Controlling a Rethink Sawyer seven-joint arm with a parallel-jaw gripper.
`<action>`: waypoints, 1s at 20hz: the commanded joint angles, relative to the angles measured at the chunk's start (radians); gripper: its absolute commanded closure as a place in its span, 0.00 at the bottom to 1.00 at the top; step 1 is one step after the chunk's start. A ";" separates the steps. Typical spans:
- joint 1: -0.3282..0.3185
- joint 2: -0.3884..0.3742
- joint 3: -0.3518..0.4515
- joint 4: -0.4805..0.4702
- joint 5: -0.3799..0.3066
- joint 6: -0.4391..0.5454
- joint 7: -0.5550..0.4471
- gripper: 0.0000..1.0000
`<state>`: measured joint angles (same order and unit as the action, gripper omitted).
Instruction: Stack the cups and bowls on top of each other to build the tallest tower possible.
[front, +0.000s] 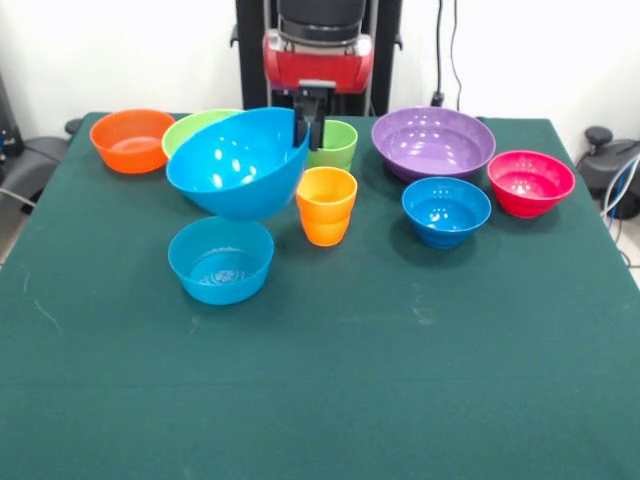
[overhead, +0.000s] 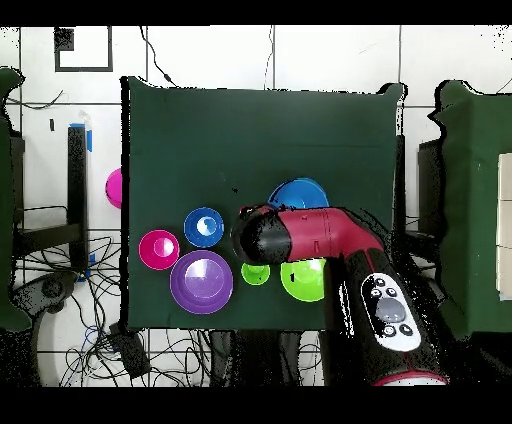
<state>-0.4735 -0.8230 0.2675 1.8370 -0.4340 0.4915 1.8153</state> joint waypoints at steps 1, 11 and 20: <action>0.049 -0.059 0.069 -0.061 0.033 0.151 -0.029 1.00; 0.132 0.034 0.041 -0.110 0.039 0.096 0.075 1.00; 0.205 0.118 -0.010 -0.164 0.048 0.029 0.152 1.00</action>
<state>-0.3025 -0.7863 0.2623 1.7168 -0.4095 0.5626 1.8153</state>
